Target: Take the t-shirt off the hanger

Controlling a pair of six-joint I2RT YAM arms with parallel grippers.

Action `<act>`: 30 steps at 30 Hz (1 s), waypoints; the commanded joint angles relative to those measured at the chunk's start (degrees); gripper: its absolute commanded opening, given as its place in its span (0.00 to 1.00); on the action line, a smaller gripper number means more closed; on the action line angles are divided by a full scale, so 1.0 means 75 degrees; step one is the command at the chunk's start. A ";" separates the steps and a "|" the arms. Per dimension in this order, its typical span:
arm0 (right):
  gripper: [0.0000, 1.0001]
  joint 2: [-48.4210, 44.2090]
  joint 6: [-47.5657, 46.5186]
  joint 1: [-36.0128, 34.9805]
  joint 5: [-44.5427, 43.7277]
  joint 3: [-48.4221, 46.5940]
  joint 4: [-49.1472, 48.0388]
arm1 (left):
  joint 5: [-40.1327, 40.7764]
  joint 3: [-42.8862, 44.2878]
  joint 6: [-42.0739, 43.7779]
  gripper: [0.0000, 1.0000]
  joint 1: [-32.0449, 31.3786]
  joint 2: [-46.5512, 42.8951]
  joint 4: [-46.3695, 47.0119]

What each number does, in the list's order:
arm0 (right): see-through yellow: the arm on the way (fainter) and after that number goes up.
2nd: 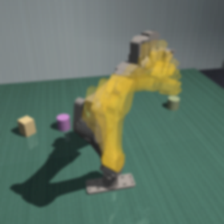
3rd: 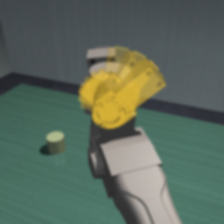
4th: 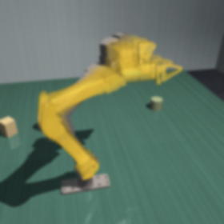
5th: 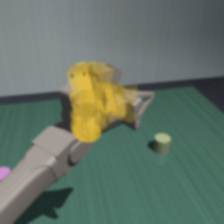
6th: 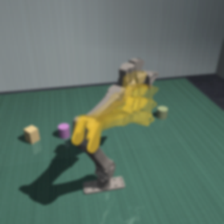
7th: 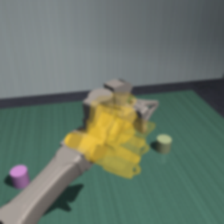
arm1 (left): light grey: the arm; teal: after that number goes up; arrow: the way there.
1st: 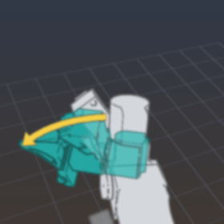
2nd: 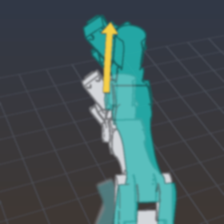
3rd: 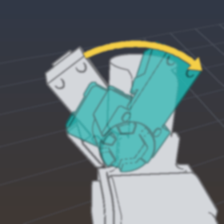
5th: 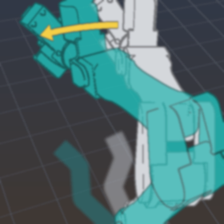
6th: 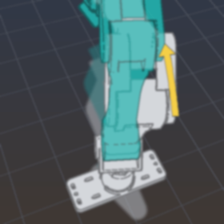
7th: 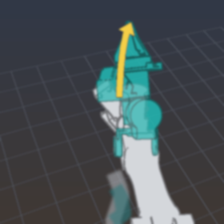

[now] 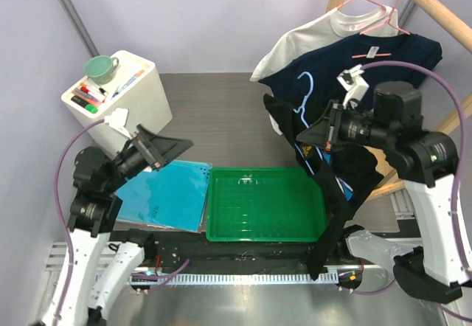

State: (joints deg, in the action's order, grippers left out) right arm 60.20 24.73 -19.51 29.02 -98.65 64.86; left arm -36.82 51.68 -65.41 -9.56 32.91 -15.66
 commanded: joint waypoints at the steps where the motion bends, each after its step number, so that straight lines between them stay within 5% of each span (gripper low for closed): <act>1: 0.01 0.0374 -0.0251 -0.0492 0.0092 -0.0334 -0.0398 | 0.1518 0.0584 0.0609 0.67 -0.2082 0.1212 0.0670; 2: 0.01 0.0456 -0.0239 -0.0551 0.0162 -0.0555 -0.0398 | 0.1940 0.0748 0.1029 0.67 -0.3214 0.1481 0.0658; 5: 0.01 0.0761 -0.0146 -0.0808 0.0326 -0.0966 -0.0445 | 0.3487 0.1673 0.2083 0.62 -0.4859 0.2688 0.0484; 8: 0.01 0.1065 -0.0016 -0.1252 0.0514 -0.1433 -0.0480 | 0.4859 0.2518 0.2765 0.61 -0.5857 0.3346 0.0272; 19: 0.01 0.2320 -0.0192 -0.2719 -0.0540 -0.3650 0.0434 | 0.6677 0.3750 0.3787 0.62 -0.6436 0.4343 -0.0279; 30: 0.01 0.2297 0.0019 -0.3270 -0.0494 -0.3183 -0.0128 | 0.7709 0.3820 0.3916 0.66 -0.6436 0.4425 -0.0747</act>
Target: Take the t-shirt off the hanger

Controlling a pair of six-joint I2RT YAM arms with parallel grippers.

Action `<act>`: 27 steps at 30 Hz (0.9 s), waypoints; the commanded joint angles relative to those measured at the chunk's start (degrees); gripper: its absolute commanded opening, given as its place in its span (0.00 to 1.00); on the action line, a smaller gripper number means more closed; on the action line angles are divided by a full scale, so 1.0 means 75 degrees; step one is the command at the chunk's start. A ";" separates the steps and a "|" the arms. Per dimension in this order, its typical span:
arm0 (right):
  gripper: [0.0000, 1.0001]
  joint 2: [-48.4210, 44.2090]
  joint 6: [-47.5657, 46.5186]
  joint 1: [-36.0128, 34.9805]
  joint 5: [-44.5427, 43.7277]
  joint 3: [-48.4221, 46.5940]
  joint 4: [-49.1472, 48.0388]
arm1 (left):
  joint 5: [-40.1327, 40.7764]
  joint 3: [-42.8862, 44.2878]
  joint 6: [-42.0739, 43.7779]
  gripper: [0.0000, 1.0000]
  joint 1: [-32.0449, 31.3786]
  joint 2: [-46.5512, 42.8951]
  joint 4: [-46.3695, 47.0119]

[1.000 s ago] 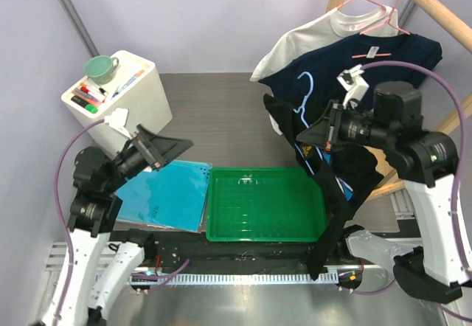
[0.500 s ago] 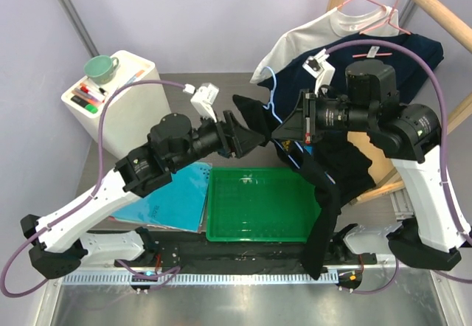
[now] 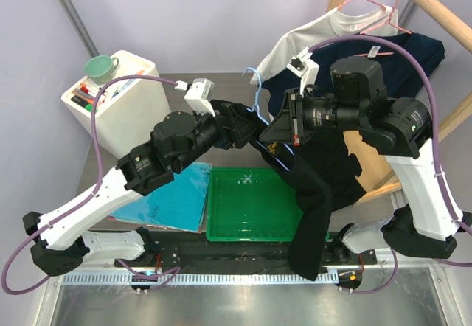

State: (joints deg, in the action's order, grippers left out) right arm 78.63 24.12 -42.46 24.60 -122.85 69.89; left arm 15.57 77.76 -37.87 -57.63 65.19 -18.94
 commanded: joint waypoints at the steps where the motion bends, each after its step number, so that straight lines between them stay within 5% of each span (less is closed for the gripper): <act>1: 0.01 -0.0183 0.0112 -0.0303 0.0083 0.0102 -0.0834 | 0.0771 0.0355 0.0279 0.64 -0.0027 0.0121 -0.0357; 12: 0.01 -0.1003 -0.0017 -0.0386 -0.0315 0.1356 -0.1126 | 0.1508 0.0541 0.0654 0.00 -0.0016 -0.0032 -0.0825; 27: 0.01 -0.1741 -0.0497 -0.0386 -0.0702 0.2515 -0.1418 | 0.3266 0.1550 0.1298 0.00 0.0124 0.0156 -0.1295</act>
State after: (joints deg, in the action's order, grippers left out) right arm 68.97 21.89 -44.91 19.51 -107.24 62.41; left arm 31.35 85.36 -31.16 -57.98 66.30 -30.41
